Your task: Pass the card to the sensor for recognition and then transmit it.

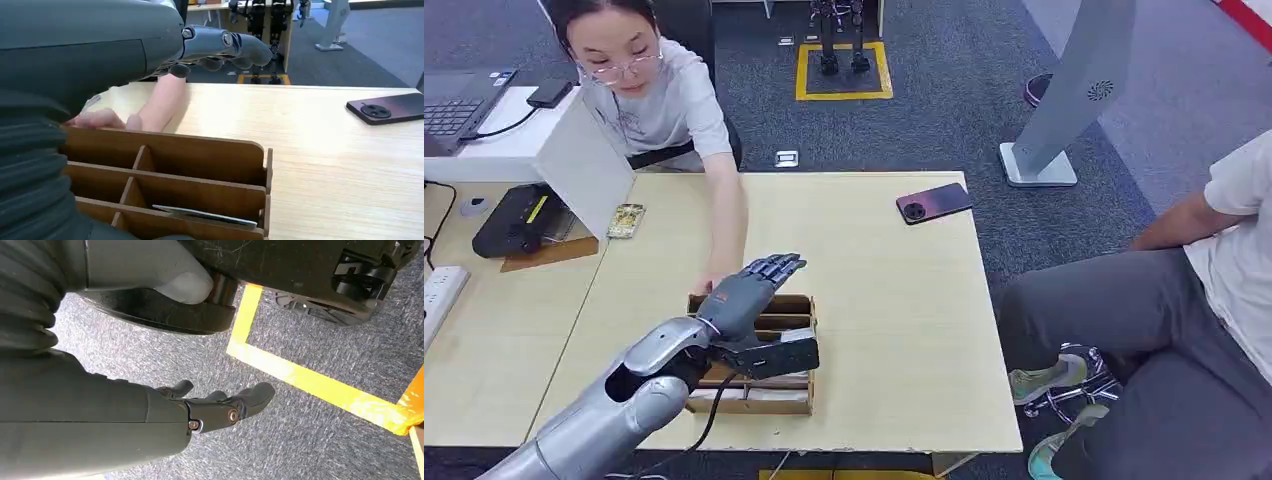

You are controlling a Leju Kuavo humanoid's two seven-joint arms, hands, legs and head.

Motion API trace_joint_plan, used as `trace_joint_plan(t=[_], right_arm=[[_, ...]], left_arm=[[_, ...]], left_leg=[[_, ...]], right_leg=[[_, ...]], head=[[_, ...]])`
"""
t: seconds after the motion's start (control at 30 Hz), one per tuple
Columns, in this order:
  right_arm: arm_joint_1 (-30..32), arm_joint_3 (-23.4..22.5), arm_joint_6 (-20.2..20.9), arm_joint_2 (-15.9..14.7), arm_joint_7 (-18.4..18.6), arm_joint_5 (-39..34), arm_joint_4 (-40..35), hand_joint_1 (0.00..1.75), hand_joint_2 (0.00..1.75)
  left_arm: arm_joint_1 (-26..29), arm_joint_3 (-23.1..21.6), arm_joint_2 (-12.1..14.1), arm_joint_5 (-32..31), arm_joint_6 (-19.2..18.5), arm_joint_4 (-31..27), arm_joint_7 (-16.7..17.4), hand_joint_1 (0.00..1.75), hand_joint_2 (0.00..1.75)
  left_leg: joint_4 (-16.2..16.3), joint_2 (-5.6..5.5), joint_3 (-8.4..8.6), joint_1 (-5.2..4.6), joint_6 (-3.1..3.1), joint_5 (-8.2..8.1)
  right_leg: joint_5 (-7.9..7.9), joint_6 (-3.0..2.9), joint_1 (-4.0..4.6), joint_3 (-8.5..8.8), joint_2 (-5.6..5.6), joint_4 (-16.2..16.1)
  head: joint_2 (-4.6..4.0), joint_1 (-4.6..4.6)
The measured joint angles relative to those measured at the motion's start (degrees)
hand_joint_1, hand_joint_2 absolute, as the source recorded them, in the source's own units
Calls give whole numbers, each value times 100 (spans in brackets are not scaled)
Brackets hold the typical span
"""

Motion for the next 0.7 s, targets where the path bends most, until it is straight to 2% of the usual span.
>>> trace_joint_plan(t=[0.7], right_arm=[[0, -24, 7, 0, 0, 0, 0, 0, 175]], left_arm=[[75, 0, 46, 59, -79, 0, -72, 0, 175]], left_leg=[[0, 0, 0, 0, 0, 0]], right_leg=[[0, 0, 0, 0, 0, 0]], head=[[0, 0]])
